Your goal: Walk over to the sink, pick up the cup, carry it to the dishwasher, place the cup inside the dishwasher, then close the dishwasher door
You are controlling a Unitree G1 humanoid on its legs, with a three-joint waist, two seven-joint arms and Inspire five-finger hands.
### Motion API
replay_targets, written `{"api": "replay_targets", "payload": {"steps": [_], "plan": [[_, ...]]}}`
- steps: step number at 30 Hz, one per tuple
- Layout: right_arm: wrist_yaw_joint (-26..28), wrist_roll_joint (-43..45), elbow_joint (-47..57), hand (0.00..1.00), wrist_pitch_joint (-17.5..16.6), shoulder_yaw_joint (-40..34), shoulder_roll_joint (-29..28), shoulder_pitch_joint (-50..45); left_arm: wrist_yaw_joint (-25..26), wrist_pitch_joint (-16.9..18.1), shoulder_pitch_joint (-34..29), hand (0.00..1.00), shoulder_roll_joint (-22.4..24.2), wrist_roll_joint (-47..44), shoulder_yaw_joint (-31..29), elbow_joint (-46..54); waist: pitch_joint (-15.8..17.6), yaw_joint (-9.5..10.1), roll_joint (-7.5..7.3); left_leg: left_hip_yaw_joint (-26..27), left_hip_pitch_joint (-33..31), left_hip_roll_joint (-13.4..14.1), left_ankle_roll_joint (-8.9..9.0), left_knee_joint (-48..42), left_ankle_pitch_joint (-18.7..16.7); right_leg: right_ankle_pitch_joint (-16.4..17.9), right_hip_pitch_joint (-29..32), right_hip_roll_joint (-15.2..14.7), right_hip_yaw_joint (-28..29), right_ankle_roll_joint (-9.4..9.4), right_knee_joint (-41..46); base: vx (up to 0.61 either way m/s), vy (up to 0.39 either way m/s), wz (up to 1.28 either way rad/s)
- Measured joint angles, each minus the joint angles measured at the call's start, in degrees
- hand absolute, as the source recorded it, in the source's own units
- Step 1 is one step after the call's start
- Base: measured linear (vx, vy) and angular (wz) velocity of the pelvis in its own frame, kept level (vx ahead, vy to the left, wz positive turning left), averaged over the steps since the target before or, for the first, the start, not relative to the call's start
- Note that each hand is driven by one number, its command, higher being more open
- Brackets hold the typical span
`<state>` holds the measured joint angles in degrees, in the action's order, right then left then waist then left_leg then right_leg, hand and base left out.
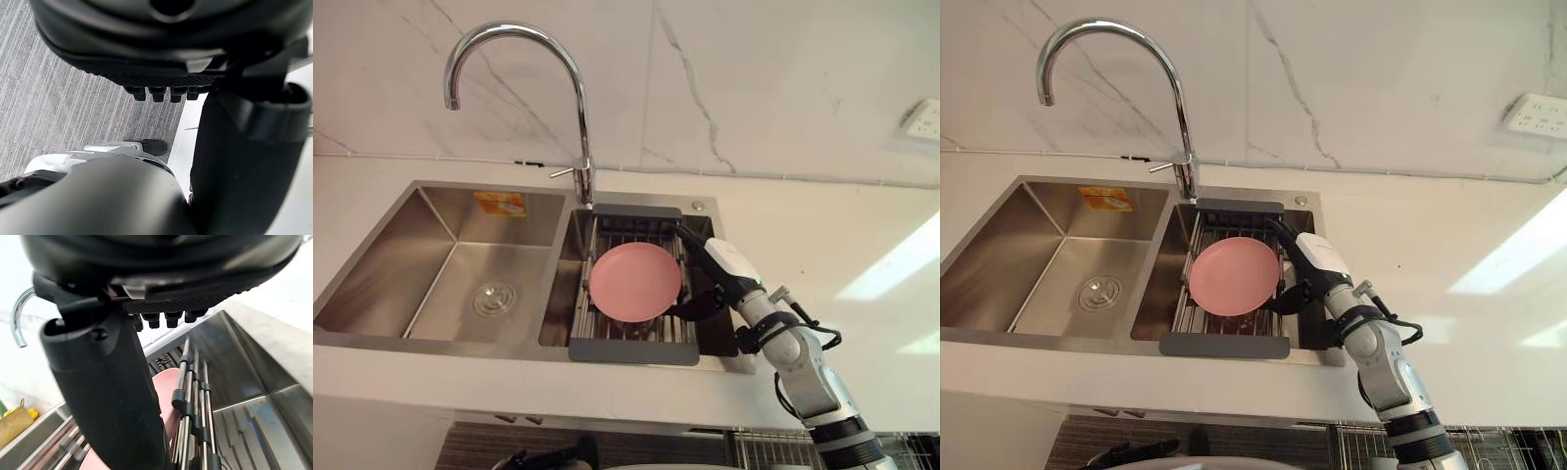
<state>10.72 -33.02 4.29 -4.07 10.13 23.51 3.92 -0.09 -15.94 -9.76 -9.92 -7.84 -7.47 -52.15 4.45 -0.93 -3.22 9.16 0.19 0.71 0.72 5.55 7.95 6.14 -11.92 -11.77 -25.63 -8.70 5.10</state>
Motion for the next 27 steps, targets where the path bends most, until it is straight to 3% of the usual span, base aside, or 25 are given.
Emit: {"api": "replay_targets", "payload": {"steps": [4,19,27], "plan": [[0.0,-0.4,-2.5,1.00,0.0,0.8,0.0,0.6,-0.2,-0.1,0.0,1.00,0.0,0.0,0.0,0.0,0.0,0.12,0.08,-0.8,-0.2,0.1,0.47,0.0,0.0,0.0,-0.4,0.2,-0.9,0.02,0.0,-0.05,-0.023,0.12],[0.0,-0.9,-4.3,1.00,0.9,4.0,1.3,2.4,-1.5,-0.5,0.0,1.00,0.4,0.2,-1.3,1.1,0.2,0.61,0.14,0.0,-1.6,-1.1,-0.49,0.0,-0.1,0.0,-0.4,-0.7,-2.3,0.00,-1.5,-0.02,-0.013,0.03],[-8.0,-1.0,-8.6,1.00,1.4,6.0,-0.5,4.4,-1.5,-0.5,-0.2,1.00,0.7,1.1,-1.1,1.9,0.3,1.66,0.23,-1.0,-0.4,-1.3,-0.73,0.0,0.3,0.0,-1.1,-1.0,-2.5,0.00,0.2,0.03,-0.021,0.06]]}}
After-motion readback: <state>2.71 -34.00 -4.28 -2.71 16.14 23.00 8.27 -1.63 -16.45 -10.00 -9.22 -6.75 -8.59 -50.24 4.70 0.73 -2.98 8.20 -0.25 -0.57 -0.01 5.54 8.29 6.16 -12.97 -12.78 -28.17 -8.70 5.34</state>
